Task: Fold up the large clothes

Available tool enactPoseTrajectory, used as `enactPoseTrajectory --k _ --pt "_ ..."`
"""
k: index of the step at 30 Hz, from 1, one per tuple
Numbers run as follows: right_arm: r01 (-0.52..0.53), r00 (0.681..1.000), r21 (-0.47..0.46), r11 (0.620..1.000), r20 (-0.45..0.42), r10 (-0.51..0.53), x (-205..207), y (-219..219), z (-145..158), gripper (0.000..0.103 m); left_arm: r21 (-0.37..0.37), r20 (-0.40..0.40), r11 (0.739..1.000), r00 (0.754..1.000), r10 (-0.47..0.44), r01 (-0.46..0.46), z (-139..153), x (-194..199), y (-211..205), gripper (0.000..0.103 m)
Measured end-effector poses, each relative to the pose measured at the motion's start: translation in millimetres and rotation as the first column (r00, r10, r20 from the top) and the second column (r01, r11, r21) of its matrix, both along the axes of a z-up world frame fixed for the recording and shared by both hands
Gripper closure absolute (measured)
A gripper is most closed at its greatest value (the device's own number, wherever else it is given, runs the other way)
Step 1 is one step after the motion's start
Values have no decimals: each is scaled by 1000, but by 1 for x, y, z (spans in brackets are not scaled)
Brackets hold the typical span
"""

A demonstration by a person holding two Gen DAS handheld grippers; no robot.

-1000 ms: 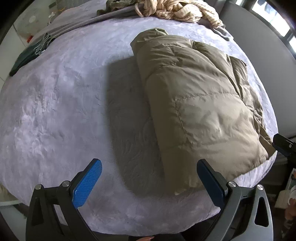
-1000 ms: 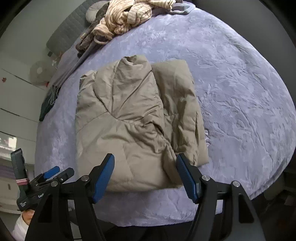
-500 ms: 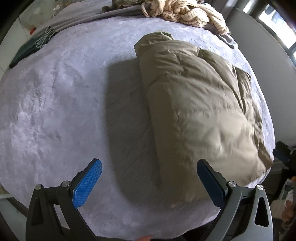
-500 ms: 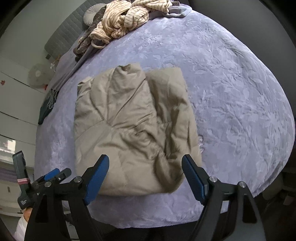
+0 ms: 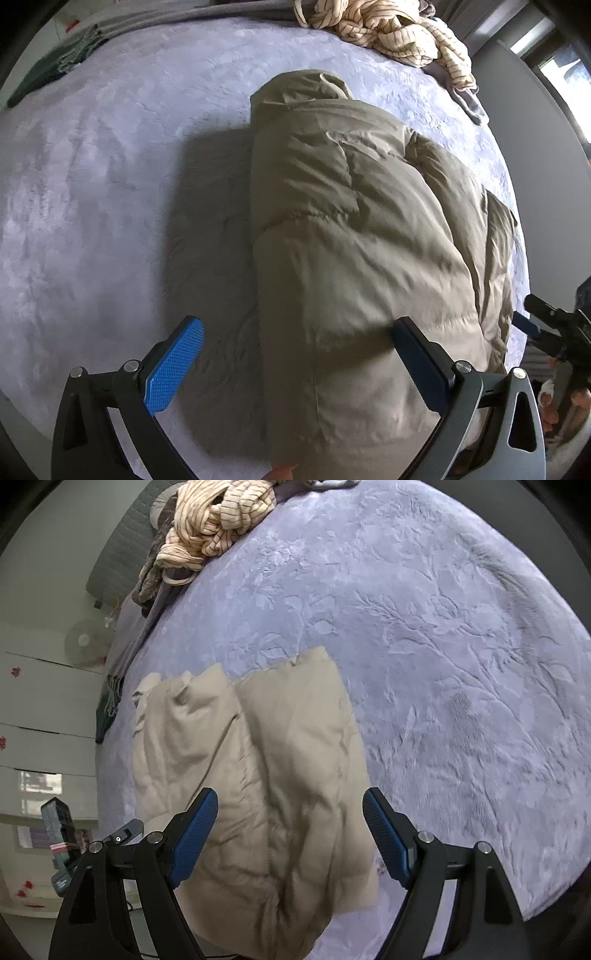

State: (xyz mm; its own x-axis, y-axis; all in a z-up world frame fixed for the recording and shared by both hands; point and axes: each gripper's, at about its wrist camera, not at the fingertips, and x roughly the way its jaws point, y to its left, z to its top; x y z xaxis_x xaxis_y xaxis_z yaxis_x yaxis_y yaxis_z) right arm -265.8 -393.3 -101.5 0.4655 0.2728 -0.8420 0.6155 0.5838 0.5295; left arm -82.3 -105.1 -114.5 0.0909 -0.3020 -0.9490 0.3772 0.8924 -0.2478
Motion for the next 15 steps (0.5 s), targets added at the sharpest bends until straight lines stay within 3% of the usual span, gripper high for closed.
enactPoseTrajectory --k 4,11,12,13,15 --pt "12 1000 90 996 5 -12 6 -18 -28 20 -106 -74 994 997 -13 5 -16 17 3 1" --pt "98 992 280 955 47 -116 5 -43 -86 19 -308 -246 951 968 -40 -39 -55 44 8 1" --pt "105 991 305 947 51 -126 5 -45 -94 16 -320 -262 946 964 -42 -45 -60 46 7 1" --pt "111 989 332 937 52 -135 6 -46 -102 6 -330 -278 942 960 -44 -53 -65 49 6 1" --pt "112 985 381 918 82 -154 9 -45 -112 0 -349 -293 936 955 -51 -57 -72 54 4 1"
